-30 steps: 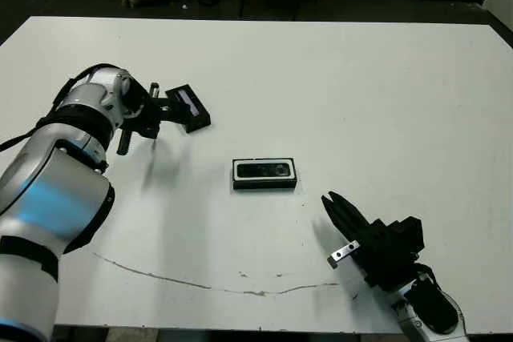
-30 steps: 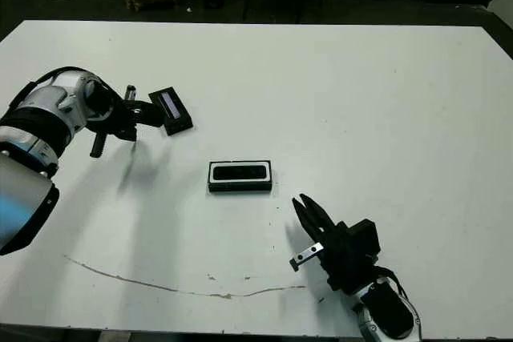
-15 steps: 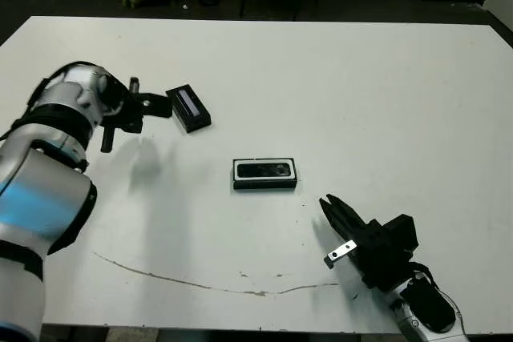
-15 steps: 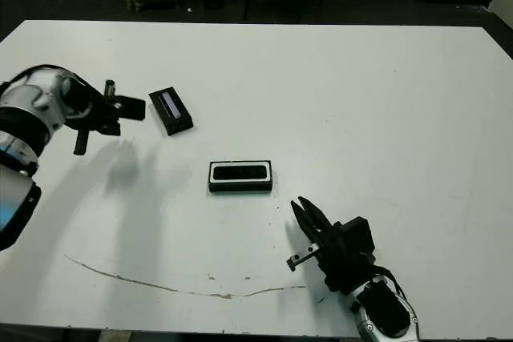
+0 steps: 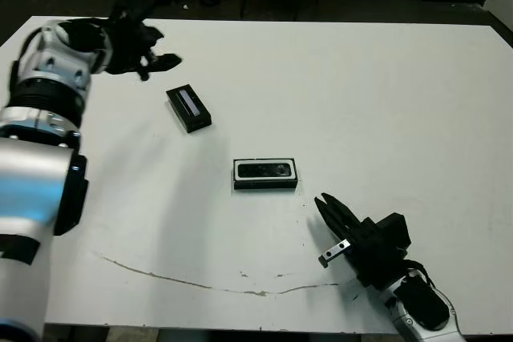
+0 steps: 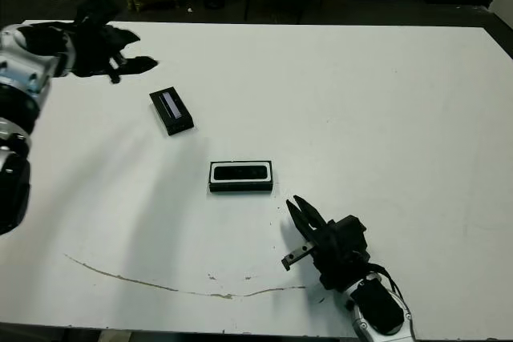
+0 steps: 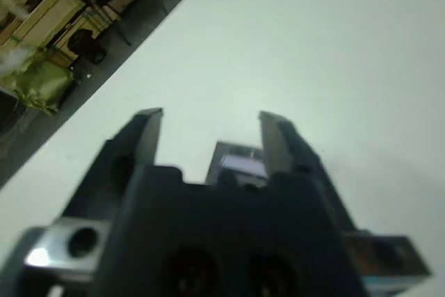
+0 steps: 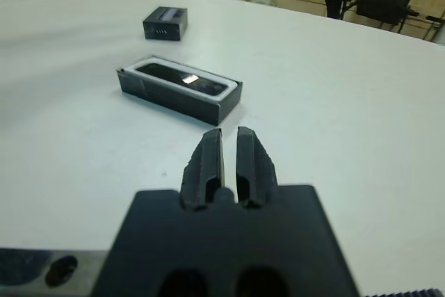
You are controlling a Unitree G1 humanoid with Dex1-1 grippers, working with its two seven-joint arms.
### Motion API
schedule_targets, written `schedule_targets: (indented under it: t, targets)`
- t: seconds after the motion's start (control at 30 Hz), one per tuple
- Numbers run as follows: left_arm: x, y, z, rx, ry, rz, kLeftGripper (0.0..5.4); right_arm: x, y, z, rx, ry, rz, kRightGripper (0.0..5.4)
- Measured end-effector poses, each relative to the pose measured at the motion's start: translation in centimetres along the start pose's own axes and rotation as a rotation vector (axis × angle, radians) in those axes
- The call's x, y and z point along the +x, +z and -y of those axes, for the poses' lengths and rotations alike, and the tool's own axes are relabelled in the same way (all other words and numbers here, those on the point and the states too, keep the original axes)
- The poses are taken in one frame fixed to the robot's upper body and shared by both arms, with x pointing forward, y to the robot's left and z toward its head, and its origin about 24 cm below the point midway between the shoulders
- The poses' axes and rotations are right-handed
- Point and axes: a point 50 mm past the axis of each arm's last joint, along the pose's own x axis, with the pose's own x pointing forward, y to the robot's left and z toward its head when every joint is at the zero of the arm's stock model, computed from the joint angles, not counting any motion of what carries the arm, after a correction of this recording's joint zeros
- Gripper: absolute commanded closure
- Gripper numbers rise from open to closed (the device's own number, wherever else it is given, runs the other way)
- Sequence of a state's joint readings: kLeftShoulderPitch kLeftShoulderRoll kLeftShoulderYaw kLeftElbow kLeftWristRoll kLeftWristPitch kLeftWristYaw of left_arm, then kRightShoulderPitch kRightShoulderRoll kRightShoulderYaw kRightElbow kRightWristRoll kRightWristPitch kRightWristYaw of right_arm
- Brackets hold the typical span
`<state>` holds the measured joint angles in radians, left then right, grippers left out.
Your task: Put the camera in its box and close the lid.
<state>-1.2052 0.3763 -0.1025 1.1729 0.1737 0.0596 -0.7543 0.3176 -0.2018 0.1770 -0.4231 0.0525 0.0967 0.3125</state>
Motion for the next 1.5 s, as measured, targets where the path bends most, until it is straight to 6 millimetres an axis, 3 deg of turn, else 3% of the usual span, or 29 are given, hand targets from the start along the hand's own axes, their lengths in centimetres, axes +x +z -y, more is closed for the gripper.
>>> schedule_targets:
  t: [0.23, 0.47, 0.8, 1.23, 1.5]
  targets:
    - [1.5, -1.2, 2.4, 0.053, 0.119, -0.024, 0.02, 0.1, 0.0, -0.2, -0.063, -0.020, -0.016, 5.40]
    - [2.6, -1.3, 3.9, 0.035, 0.276, -0.108, 0.02, 0.8, 0.2, -0.3, -0.071, 0.006, 0.025, 5.40]
    - [4.2, -2.2, 6.7, -0.234, 0.444, -0.088, 0.02, 1.4, 0.3, -0.4, -0.031, 0.031, 0.030, 5.40]
    - [4.8, -1.4, 7.7, -0.684, 0.588, 0.047, 0.02, 2.3, 0.1, 0.1, 0.034, 0.089, 0.082, 5.40]
    - [4.9, -1.1, 7.7, -0.765, 0.661, 0.065, 0.02, 2.8, 0.2, 0.1, 0.049, 0.094, 0.048, 5.40]
